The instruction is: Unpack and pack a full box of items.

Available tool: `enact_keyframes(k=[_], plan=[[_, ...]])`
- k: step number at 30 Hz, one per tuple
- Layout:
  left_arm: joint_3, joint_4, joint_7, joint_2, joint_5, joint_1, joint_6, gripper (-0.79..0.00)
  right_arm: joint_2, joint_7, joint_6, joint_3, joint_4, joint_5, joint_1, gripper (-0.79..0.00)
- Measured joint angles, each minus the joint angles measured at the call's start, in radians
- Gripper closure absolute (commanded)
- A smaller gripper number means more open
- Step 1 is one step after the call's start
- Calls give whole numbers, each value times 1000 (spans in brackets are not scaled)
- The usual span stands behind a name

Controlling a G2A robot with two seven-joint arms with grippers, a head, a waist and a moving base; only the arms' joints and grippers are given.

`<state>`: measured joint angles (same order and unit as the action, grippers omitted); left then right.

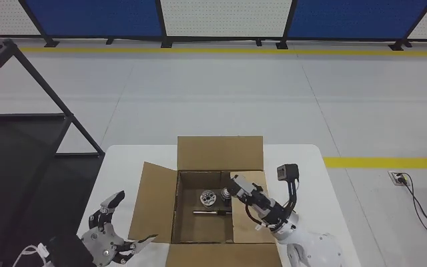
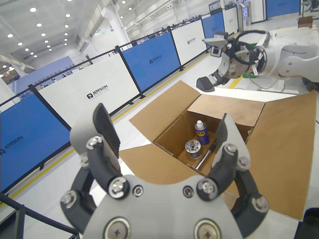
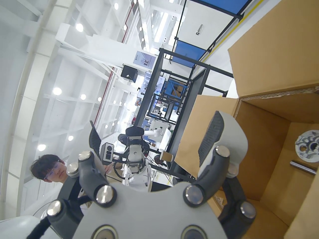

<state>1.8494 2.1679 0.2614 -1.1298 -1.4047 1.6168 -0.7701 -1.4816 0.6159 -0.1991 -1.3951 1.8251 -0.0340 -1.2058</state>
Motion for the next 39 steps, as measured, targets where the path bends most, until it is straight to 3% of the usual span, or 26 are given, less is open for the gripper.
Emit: enact_keyframes(k=[7, 10, 27, 32, 36, 39], plan=[[-60, -5, -160, 8, 61, -59, -45, -785, 20, -20, -12, -125, 77, -51, -80, -785], [-60, -4, -155, 8, 60, -58, -44, -785, 24, -33, 32, -154, 88, -54, -90, -785], [-65, 13, -169, 9, 39, -68, -34, -785, 25, -32, 23, -147, 100, -45, -93, -785], [-149, 29, -228, 16, -93, -155, -43, -785, 36, -28, 40, -179, 133, -36, -82, -785], [-238, -38, -307, 15, 37, -250, -67, -785, 46, -21, 37, -233, 151, -64, -73, -785], [-318, -107, -469, 11, 197, -343, -35, -785, 55, -10, 19, -294, 156, -94, -89, -785]])
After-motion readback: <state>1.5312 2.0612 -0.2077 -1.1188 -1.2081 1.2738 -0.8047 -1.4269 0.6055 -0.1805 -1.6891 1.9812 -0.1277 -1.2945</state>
